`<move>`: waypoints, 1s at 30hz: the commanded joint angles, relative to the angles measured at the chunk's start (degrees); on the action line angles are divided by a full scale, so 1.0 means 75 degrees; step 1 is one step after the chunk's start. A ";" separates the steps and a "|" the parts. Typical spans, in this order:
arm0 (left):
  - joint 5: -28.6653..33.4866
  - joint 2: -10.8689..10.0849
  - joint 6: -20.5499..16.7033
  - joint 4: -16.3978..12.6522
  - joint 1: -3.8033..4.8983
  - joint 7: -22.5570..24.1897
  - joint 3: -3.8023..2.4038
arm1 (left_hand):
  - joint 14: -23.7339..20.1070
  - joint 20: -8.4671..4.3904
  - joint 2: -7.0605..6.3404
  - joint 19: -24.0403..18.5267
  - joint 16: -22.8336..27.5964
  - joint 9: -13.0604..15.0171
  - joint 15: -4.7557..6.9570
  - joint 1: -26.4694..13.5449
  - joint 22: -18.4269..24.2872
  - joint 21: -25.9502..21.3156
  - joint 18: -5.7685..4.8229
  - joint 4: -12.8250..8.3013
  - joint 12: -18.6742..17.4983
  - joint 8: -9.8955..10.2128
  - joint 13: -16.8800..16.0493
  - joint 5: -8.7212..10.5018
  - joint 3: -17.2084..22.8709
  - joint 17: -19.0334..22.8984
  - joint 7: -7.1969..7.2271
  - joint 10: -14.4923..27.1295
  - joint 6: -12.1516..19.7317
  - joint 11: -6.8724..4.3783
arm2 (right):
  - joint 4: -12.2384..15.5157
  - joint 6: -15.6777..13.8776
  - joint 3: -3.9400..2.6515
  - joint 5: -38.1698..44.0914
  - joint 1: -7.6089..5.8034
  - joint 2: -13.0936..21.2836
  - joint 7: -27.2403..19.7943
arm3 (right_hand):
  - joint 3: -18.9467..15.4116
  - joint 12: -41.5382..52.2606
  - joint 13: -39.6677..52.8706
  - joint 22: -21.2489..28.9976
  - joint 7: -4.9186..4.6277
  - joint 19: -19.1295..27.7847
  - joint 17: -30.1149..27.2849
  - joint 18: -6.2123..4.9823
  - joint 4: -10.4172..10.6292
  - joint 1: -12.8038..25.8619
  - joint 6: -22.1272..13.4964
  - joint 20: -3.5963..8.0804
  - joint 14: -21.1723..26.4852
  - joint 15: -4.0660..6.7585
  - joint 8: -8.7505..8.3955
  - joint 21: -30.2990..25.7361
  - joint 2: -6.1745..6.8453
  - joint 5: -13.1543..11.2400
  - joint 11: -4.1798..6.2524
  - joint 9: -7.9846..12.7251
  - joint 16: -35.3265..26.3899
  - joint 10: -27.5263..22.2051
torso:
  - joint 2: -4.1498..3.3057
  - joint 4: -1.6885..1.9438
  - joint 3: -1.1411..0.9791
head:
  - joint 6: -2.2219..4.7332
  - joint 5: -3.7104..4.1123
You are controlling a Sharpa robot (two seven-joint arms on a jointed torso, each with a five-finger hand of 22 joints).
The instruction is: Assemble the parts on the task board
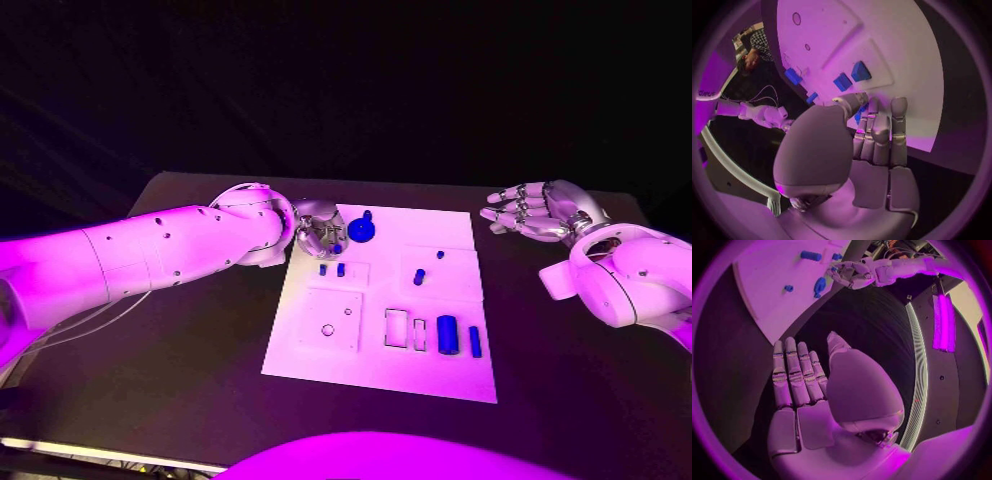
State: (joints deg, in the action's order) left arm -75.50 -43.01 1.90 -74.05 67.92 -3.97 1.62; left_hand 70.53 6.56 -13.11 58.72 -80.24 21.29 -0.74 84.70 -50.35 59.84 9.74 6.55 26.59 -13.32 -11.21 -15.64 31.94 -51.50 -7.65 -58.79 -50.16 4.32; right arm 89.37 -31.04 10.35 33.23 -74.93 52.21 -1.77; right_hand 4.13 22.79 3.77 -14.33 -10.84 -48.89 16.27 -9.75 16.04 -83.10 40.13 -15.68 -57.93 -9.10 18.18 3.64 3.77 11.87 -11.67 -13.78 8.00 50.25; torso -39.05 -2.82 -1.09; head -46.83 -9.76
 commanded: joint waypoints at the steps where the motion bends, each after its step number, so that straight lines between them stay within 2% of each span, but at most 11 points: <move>1: 0.0080 0.0001 0.0099 -0.0002 0.0004 -0.0011 -0.0004 | -0.0033 0.0000 -0.0019 -0.0082 -0.0017 -0.0027 -0.0024 -0.0095 0.0016 -0.0040 0.0012 -0.0008 -0.0068 0.0081 0.0008 -0.0012 0.0022 0.0019 0.0005 -0.0040 0.0100 0.0031 | 0.0001 0.0136 -0.0002 0.0032 0.0007 -0.0005 -0.0044 | 0.0019 0.0049 -0.0011 0.0007 -0.0641 -0.0001 -0.0007 -0.0101 -0.0043 -0.0036 -0.0046 -0.0008 -0.0065 0.0001 0.0030 0.0018 -0.0047 -0.0025 -0.0019 0.0012 -0.0043 -0.0050 | -0.0003 0.0003 0.0001 | -0.0002 0.0004; 11: 0.0049 -0.0094 0.0064 0.0131 0.0005 -0.0093 -0.0005 | -0.0189 0.0040 -0.0114 -0.0245 0.0025 -0.0150 -0.0085 -0.0177 0.0184 -0.0212 0.0045 -0.0009 -0.0252 0.0370 0.0011 -0.0018 -0.0011 0.0248 0.0074 0.0090 0.0469 0.0111 | -0.0090 0.0478 -0.0002 0.0328 0.0013 -0.0009 -0.0008 | 0.0047 0.0010 -0.0016 0.0136 -0.0649 0.0083 -0.0078 -0.0089 -0.0194 -0.0209 -0.0007 -0.0032 0.0016 -0.0034 0.0070 0.0001 0.0036 -0.0022 -0.0041 0.0033 -0.0126 -0.0159 | 0.0004 -0.0005 0.0007 | 0.0030 0.0030; 16: 0.0167 -0.0166 -0.0203 0.0317 0.0005 0.0007 -0.0014 | -0.0341 0.0089 -0.0115 -0.0352 0.0071 -0.0185 -0.0150 -0.0165 0.0292 -0.0317 0.0069 -0.0029 -0.0327 0.0448 0.0008 -0.0033 -0.0026 0.0462 0.0078 0.0301 0.0561 0.0195 | -0.0237 0.0895 -0.0002 0.1051 0.0014 -0.0026 -0.0081 | 0.0203 -0.0075 -0.0022 0.0242 -0.0488 -0.0092 -0.0091 -0.0115 -0.0534 -0.0619 0.0287 0.0027 -0.0216 0.0061 0.0135 0.0077 0.0164 -0.0019 0.0065 0.0059 -0.0043 -0.0157 | 0.0008 -0.0006 0.0011 | 0.0059 0.0048; 18: 0.0299 -0.0205 -0.0371 0.0409 0.0006 0.0086 -0.0032 | -0.0357 0.0099 -0.0107 -0.0352 0.0074 -0.0189 -0.0161 -0.0149 0.0290 -0.0317 0.0069 -0.0041 -0.0331 0.0455 0.0004 -0.0036 -0.0022 0.0481 0.0068 0.0337 0.0564 0.0208 | -0.0303 0.1087 -0.0002 0.1471 0.0014 -0.0042 -0.0106 | 0.0312 -0.0122 -0.0023 0.0264 -0.0403 -0.0307 -0.0057 -0.0120 -0.0616 -0.0738 0.0432 0.0107 -0.0469 0.0156 0.0112 0.0154 0.0207 -0.0017 0.0144 0.0095 0.0065 -0.0015 | 0.0007 -0.0007 0.0010 | 0.0079 0.0063; 19: 0.0374 -0.0226 -0.0455 0.0453 0.0006 0.0130 -0.0042 | -0.0357 0.0099 -0.0107 -0.0352 0.0074 -0.0189 -0.0161 -0.0149 0.0290 -0.0317 0.0069 -0.0041 -0.0331 0.0455 0.0004 -0.0036 -0.0022 0.0481 0.0068 0.0337 0.0564 0.0208 | -0.0334 0.1178 -0.0002 0.1712 0.0014 -0.0052 -0.0113 | 0.0457 -0.0193 -0.0029 0.0258 -0.0311 -0.0549 -0.0008 -0.0119 -0.0670 -0.0870 0.0579 0.0209 -0.0732 0.0263 0.0079 0.0258 0.0265 -0.0012 0.0231 0.0131 0.0174 0.0137 | 0.0007 -0.0007 0.0009 | 0.0079 0.0063; 21: 0.0534 -0.0271 -0.0596 0.0514 0.0007 0.0212 -0.0065 | -0.0550 0.0136 -0.0095 -0.0471 0.0169 -0.0198 -0.0206 -0.0100 0.0412 -0.0424 0.0102 -0.0086 -0.0339 0.0470 -0.0010 -0.0038 -0.0010 0.0781 0.0007 0.0505 0.0554 0.0266 | -0.0386 0.1326 -0.0002 0.2167 0.0014 -0.0073 -0.0102 | 0.0642 -0.0296 -0.0034 0.0244 -0.0245 -0.0789 0.0056 -0.0116 -0.0663 -0.0945 0.0731 0.0323 -0.1007 0.0361 0.0026 0.0370 0.0341 -0.0010 0.0312 0.0177 0.0280 0.0315 | 0.0007 -0.0007 0.0009 | 0.0079 0.0063; 23: 0.0788 -0.0331 -0.0764 0.0548 0.0009 0.0318 -0.0090 | -0.0575 0.0145 -0.0079 -0.0474 0.0182 -0.0197 -0.0212 -0.0077 0.0410 -0.0424 0.0104 -0.0103 -0.0321 0.0465 -0.0021 -0.0040 0.0002 0.0818 -0.0014 0.0523 0.0534 0.0272 | -0.0428 0.1473 -0.0002 0.2638 0.0014 -0.0104 -0.0056 | 0.0942 -0.0474 -0.0038 0.0216 -0.0186 -0.1015 0.0143 -0.0114 -0.0631 -0.1032 0.0888 0.0441 -0.1284 0.0458 -0.0058 0.0494 0.0451 -0.0002 0.0384 0.0237 0.0376 0.0489 | 0.0002 -0.0004 0.0006 | 0.0122 0.0129; 25: 0.1287 -0.0419 -0.1011 0.0554 0.0011 0.0508 -0.0114 | -0.0827 0.0161 -0.0049 -0.0514 0.0336 -0.0183 -0.0206 -0.0020 0.0406 -0.0437 0.0104 -0.0163 -0.0215 0.0411 -0.0076 -0.0043 0.0042 0.1211 -0.0101 0.0565 0.0401 0.0285 | -0.0461 0.1612 -0.0002 0.3209 0.0015 -0.0147 0.0032 | 0.1408 -0.0691 -0.0042 0.0042 -0.0131 -0.1422 0.0322 -0.0098 -0.0681 -0.1156 0.1126 0.0657 -0.1788 0.0643 -0.0138 0.0823 0.0602 0.0002 0.0465 0.0300 0.0599 0.0744 | -0.0001 -0.0006 0.0003 | 0.0137 0.0196; 27: 0.1850 -0.0503 -0.1215 0.0528 0.0012 0.0715 -0.0130 | -0.1046 0.0142 0.0001 -0.0541 0.0510 -0.0152 -0.0193 0.0054 0.0385 -0.0421 0.0119 -0.0240 -0.0080 0.0298 -0.0137 -0.0045 0.0125 0.1554 -0.0209 0.0549 0.0177 0.0257 | -0.0481 0.1683 -0.0002 0.3645 0.0015 -0.0189 0.0119 | 0.1572 -0.0805 -0.0043 -0.0075 -0.0106 -0.1564 0.0415 -0.0088 -0.0705 -0.1128 0.1243 0.0744 -0.1993 0.0715 -0.0178 0.1001 0.0687 -0.0007 0.0500 0.0329 0.0695 0.0883 | -0.0006 -0.0007 -0.0001 | 0.0155 0.0313; 28: 0.2196 -0.0551 -0.1301 0.0501 0.0013 0.0837 -0.0136 | -0.1107 0.0127 0.0028 -0.0548 0.0584 -0.0136 -0.0175 0.0065 0.0364 -0.0397 0.0121 -0.0271 0.0027 0.0228 -0.0184 -0.0042 0.0164 0.1672 -0.0266 0.0509 0.0053 0.0236 | -0.0494 0.1702 -0.0002 0.3866 0.0015 -0.0216 0.0165 | 0.1686 -0.0929 -0.0043 -0.0322 -0.0048 -0.1892 0.0602 -0.0090 -0.0785 -0.1079 0.1431 0.0906 -0.2451 0.0847 -0.0203 0.1378 0.0768 -0.0022 0.0593 0.0353 0.0958 0.1112 | -0.0008 -0.0008 -0.0002 | 0.0180 0.0381; 30: 0.3506 -0.0699 -0.1439 0.0367 0.0014 0.1235 -0.0148 | -0.1213 0.0106 0.0062 -0.0598 0.0749 -0.0102 -0.0150 0.0002 0.0346 -0.0396 0.0118 -0.0311 0.0362 0.0068 -0.0337 -0.0021 0.0169 0.1944 -0.0288 0.0379 -0.0192 0.0201 | -0.0542 0.1717 -0.0002 0.4512 0.0015 -0.0311 0.0313 | 0.1861 -0.1223 -0.0041 -0.0796 0.0006 -0.2054 0.0909 -0.0053 -0.0905 -0.0923 0.1664 0.1122 -0.2903 0.0981 -0.0320 0.1970 0.0851 -0.0026 0.0662 0.0425 0.1303 0.1437 | -0.0011 -0.0021 -0.0002 | 0.0214 0.0513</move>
State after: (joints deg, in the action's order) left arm -63.66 -47.94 -4.78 -70.60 67.98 -0.43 0.58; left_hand 61.62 7.35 -12.95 54.65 -74.86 20.48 -1.87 84.87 -47.69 56.78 9.74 4.41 28.90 -12.61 -13.55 -15.64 33.27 -37.30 -9.72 -55.61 -51.24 5.85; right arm 85.47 -21.32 10.35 55.96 -74.86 50.21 -0.97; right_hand 17.72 14.16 3.51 -19.36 -10.96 -63.79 22.45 -9.75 9.45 -90.37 52.13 -7.74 -78.55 -2.09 16.03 17.19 9.78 11.87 -6.86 -10.73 16.96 60.30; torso -39.06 -2.87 -1.05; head -45.54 -7.12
